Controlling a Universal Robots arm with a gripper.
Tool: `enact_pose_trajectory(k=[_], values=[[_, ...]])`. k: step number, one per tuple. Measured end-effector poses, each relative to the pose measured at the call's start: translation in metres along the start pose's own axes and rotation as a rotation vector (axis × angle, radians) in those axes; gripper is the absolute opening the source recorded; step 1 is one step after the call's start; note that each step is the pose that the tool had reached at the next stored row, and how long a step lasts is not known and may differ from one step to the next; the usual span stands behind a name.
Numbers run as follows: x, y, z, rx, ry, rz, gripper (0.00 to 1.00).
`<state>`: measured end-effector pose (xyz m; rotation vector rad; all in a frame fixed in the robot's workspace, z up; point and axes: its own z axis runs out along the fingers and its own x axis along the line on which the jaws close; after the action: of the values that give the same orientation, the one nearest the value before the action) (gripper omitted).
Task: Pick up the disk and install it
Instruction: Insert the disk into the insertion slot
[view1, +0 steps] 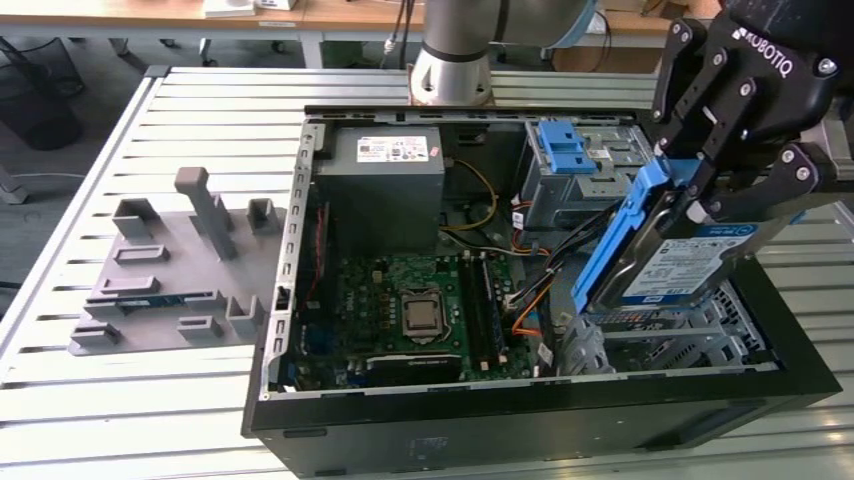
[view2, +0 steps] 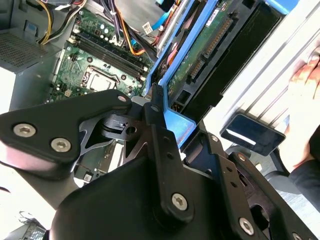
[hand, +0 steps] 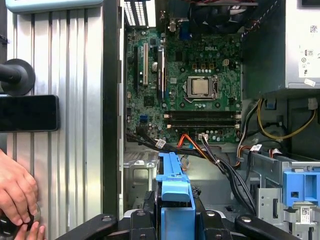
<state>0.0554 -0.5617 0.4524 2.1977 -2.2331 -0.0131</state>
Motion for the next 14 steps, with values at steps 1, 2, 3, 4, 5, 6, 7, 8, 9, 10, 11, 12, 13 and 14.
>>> enact_pose_trajectory(k=[1, 2, 3, 4, 5, 6, 7, 8, 9, 10, 11, 12, 13, 14], values=[[0.0000, -0.0012, 0.0001, 0.0000, 0.0000, 0.000, 0.36], [0.0000, -0.0025, 0.0002, 0.0000, 0.0000, 0.000, 0.36], [0.0000, -0.0039, 0.0003, 0.0000, 0.0000, 0.000, 0.36], [-0.0001, -0.0051, 0.0004, 0.0000, 0.0000, 0.000, 0.36], [-0.0001, -0.0063, 0.0004, 0.0000, 0.0000, 0.000, 0.36], [-0.0001, -0.0074, 0.0005, 0.0000, 0.0000, 0.000, 0.36], [-0.0002, -0.0085, 0.0005, 0.0000, 0.0001, 0.000, 0.36], [-0.0002, -0.0096, 0.0005, 0.0000, 0.0001, 0.000, 0.36], [-0.0002, -0.0105, 0.0006, 0.0000, 0.0000, 0.000, 0.36], [-0.0002, -0.0112, 0.0006, -0.0001, 0.0000, 0.000, 0.36], [-0.0002, -0.0120, 0.0006, 0.0000, 0.0000, 0.000, 0.36], [-0.0002, -0.0128, 0.0006, 0.0000, 0.0001, 0.000, 0.36], [-0.0002, -0.0133, 0.0006, -0.0001, 0.0001, 0.000, 0.36], [-0.0002, -0.0136, 0.0006, 0.0000, 0.0000, 0.000, 0.36]])
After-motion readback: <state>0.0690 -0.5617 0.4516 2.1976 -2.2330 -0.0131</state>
